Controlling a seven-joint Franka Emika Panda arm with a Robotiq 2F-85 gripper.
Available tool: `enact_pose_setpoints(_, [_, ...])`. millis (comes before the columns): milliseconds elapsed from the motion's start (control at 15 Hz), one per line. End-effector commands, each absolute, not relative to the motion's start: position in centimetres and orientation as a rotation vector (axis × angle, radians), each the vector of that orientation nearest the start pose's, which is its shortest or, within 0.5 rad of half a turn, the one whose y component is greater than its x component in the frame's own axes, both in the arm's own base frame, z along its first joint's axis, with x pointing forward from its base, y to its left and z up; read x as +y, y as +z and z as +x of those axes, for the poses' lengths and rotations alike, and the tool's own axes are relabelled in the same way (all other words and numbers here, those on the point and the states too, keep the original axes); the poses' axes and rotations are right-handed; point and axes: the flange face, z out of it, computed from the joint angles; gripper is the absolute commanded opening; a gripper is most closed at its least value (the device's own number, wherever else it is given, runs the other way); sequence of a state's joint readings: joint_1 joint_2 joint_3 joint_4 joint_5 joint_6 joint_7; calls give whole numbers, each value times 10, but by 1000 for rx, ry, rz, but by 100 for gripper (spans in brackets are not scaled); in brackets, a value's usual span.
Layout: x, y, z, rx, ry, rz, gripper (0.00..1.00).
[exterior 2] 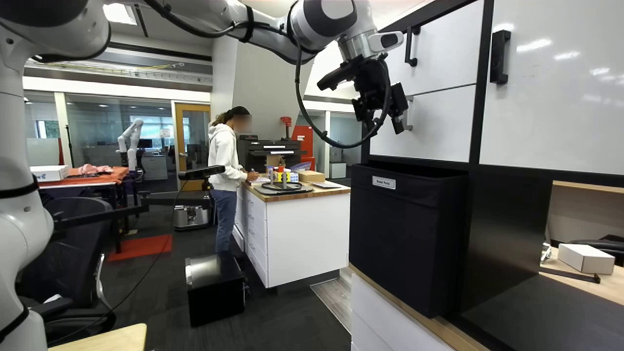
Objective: Close the bottom drawer of the black and white file cabinet
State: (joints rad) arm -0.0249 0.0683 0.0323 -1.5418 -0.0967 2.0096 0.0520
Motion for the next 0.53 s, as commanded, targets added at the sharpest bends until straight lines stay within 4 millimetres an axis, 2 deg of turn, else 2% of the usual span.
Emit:
enact_pose_setpoints(0, [-2, 640, 581, 46, -448, -3186, 100])
enact_pose_setpoints(333, [-5, 625, 562, 88, -247, -3182, 100])
enact_pose_setpoints(400, [-3, 626, 580, 57, -304, -3201, 100])
enact_pose_setpoints(467, [-3, 625, 579, 57, -296, -3201, 100])
